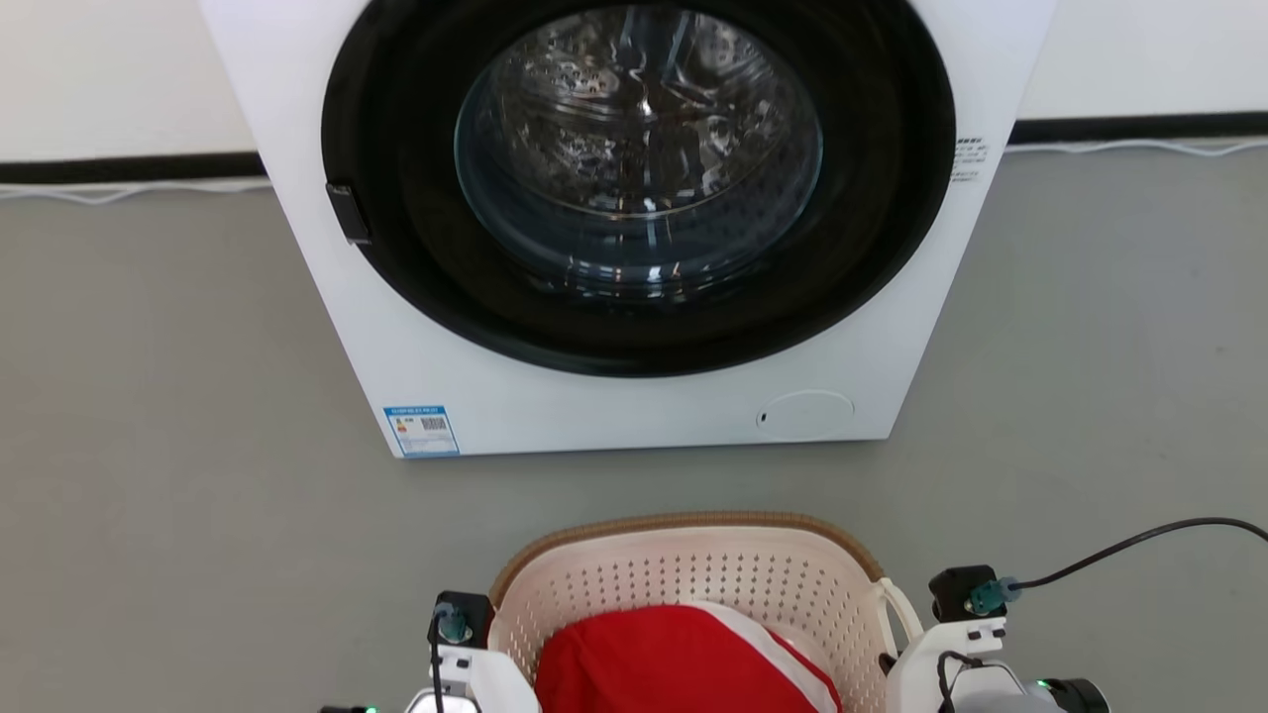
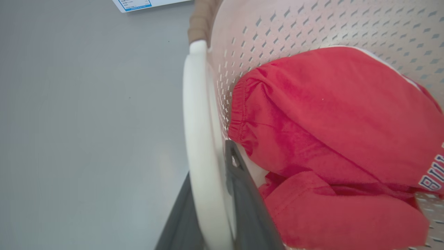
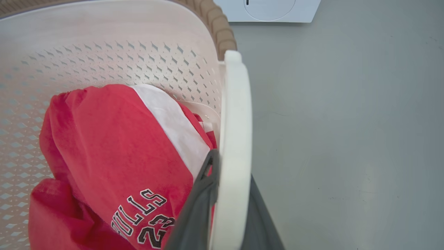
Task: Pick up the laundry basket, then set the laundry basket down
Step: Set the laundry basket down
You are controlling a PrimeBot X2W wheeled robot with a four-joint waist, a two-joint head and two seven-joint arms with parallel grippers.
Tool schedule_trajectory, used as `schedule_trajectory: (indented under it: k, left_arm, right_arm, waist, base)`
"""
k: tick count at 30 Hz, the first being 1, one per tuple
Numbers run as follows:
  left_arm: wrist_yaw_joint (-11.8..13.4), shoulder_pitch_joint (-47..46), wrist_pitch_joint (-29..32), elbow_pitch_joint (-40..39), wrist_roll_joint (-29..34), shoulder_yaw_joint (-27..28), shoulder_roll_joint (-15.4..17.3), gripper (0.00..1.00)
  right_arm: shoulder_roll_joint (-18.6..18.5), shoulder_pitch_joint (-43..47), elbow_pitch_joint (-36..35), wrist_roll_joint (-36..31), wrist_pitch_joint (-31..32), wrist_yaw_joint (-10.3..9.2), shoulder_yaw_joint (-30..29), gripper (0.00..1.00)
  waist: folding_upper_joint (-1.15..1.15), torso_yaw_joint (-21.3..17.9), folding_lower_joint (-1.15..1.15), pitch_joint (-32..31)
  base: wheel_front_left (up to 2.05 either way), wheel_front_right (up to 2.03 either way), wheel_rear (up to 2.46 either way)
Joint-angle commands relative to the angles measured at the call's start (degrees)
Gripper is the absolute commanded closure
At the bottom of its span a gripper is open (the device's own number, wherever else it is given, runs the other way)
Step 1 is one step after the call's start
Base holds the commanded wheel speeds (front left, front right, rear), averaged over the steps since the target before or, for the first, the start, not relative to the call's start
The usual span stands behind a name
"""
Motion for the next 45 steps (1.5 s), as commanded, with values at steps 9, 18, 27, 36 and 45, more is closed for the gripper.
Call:
schedule_trajectory:
  k: [9,18,27,36,45]
  left_arm:
    - [-0.2,-7.4,-4.0,0.1,-0.2,0.1,0.0,1.00]
    - [0.3,-12.6,-7.2,1.4,-0.2,0.1,0.0,1.00]
    - [1.0,-19.3,-10.7,2.1,0.2,0.2,0.0,1.00]
    - [2.2,-26.7,-13.7,3.2,1.0,1.5,0.0,1.00]
    - [3.9,-32.9,-14.1,2.2,3.8,4.2,0.1,1.00]
  right_arm:
    - [0.8,-5.6,-1.3,0.8,-4.7,0.43,1.4,1.00]
    - [0.8,-9.9,-1.2,0.9,-8.9,0.43,1.5,1.00]
    - [0.8,-15.4,-1.1,0.3,-12.8,0.43,0.8,1.00]
    - [0.5,-21.3,-1.1,-2.6,-15.3,0.43,-2.9,1.00]
    - [-0.1,-25.6,-1.1,-6.4,-16.4,0.43,-6.9,1.00]
  waist:
    - [0.00,0.9,0.00,7.2]
    - [0.00,1.7,0.00,15.7]
    - [0.00,2.4,0.00,26.2]
    - [0.00,2.4,0.00,36.8]
    - [0.00,2.7,0.00,44.0]
  base:
    - [0.00,0.00,0.00]
    - [0.00,0.00,0.00]
    - [0.00,0.00,0.00]
    - [0.00,0.00,0.00]
    - [0.00,0.00,0.00]
